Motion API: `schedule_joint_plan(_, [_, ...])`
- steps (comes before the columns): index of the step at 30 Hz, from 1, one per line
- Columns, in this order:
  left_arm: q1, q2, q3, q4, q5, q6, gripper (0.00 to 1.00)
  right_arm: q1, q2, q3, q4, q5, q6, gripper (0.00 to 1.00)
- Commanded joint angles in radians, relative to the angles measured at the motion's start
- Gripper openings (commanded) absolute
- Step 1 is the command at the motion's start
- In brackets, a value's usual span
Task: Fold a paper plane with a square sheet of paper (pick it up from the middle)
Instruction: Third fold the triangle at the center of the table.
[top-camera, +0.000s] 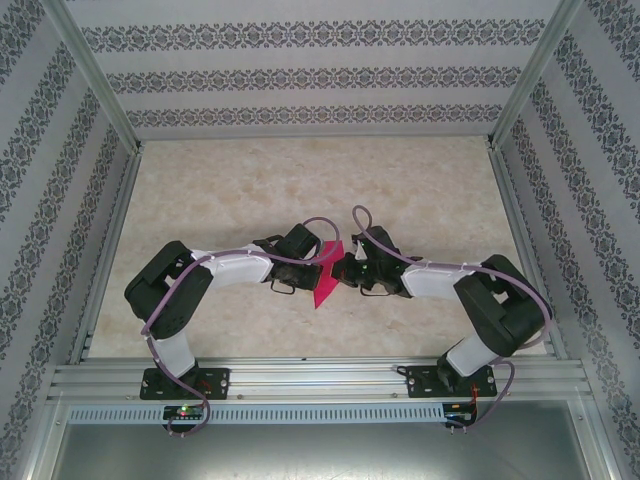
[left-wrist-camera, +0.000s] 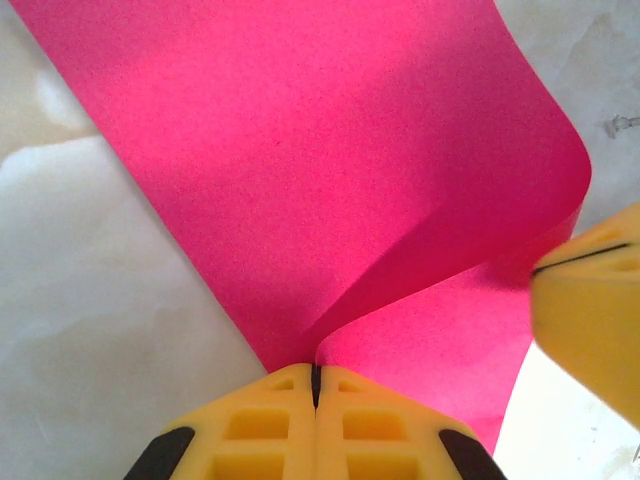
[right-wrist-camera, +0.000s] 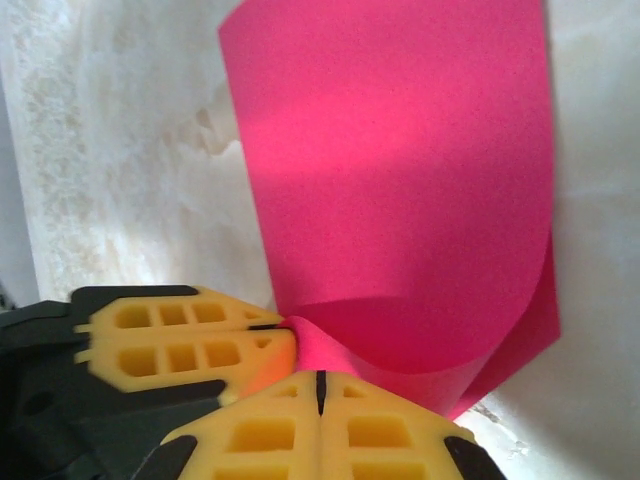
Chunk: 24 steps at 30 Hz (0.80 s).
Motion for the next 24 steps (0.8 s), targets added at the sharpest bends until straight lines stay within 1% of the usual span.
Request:
schedule_joint_plan(1, [-0.010,0.061,-0.007,-0.109,-0.015,0.024,0.00,-0.021,0.019,0.028,0.017,-0.021,-0.035,0.00])
schedule_joint_plan(5, [-0.010,0.065,-0.006,-0.111,-0.017,0.022,0.00,-0.021,0.066,0.026,0.047,-0.050,-0.038,0.00])
schedule_joint_plan(9, [-0.011,0.068,-0.003,-0.120,-0.029,0.022,0.00,-0.039,0.125,-0.001,0.099,-0.040,-0.028,0.00])
schedule_joint_plan(12, [-0.011,0.059,-0.013,-0.117,-0.036,0.019,0.00,-0.048,0.157,0.004,0.119,-0.075,-0.020,0.00])
schedule_joint_plan(14, [-0.010,0.058,-0.016,-0.114,-0.033,0.019,0.00,-0.050,0.136,0.002,0.129,-0.084,-0.009,0.00])
schedule_joint_plan(19, [-0.010,0.058,-0.021,-0.109,-0.033,0.019,0.00,-0.066,0.021,0.024,0.038,-0.077,-0.042,0.00])
schedule_joint_plan(22, [-0.010,0.050,-0.023,-0.113,-0.042,0.021,0.00,-0.092,0.010,0.038,-0.001,-0.090,-0.078,0.00])
schedule_joint_plan(24, [-0.010,0.047,-0.020,-0.115,-0.039,0.021,0.00,-0.097,0.023,0.035,0.011,-0.094,-0.079,0.00])
